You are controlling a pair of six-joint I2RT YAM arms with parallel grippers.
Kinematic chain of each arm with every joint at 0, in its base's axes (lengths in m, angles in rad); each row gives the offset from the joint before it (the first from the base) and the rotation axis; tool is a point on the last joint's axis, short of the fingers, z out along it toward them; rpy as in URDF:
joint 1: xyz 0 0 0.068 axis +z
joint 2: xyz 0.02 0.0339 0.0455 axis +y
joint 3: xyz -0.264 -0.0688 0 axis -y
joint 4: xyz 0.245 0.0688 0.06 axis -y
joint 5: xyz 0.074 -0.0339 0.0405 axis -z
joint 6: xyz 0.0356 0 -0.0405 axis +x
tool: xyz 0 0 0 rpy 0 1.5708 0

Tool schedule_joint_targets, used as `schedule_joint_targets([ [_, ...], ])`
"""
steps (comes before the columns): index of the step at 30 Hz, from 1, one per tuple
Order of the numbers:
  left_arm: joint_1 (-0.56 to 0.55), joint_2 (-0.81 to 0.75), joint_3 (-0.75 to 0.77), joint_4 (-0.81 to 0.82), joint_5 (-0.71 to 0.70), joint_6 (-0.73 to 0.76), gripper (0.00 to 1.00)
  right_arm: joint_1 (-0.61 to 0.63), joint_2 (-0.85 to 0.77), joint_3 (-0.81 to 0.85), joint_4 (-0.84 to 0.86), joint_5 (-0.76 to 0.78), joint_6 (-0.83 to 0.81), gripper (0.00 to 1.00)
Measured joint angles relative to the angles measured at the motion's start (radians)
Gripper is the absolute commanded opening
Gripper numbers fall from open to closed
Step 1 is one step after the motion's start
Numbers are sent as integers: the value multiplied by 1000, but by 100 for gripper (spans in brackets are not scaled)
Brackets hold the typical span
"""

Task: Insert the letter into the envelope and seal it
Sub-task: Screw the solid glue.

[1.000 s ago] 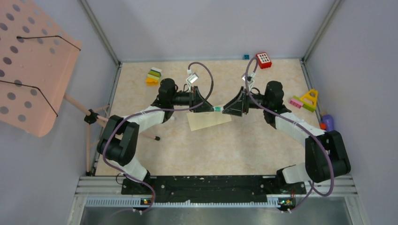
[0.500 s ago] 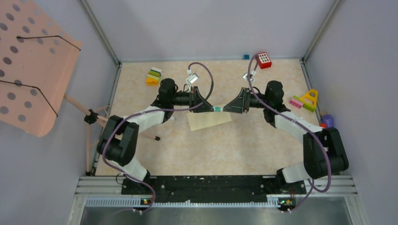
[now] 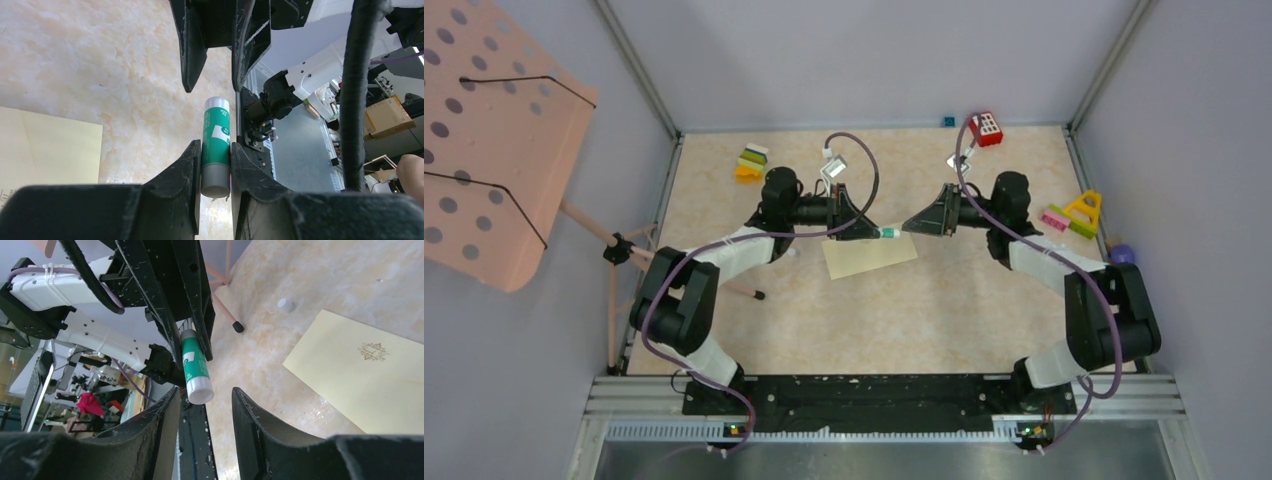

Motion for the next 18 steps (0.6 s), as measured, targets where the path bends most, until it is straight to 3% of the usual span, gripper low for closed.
schedule_joint_targets([
  [7, -4, 0, 0, 0, 0, 3, 0, 56, 22, 0, -7, -1, -5, 35],
  [12, -4, 0, 0, 1, 4, 3, 0, 65, 22, 0, -5, -4, -5, 19],
  [16, -5, -1, 0, 4, 9, 2, 0, 64, 22, -2, 22, -11, -2, 0],
  [18, -5, -3, 0, 8, 11, 2, 0, 65, 22, -13, 66, -16, -8, 0],
])
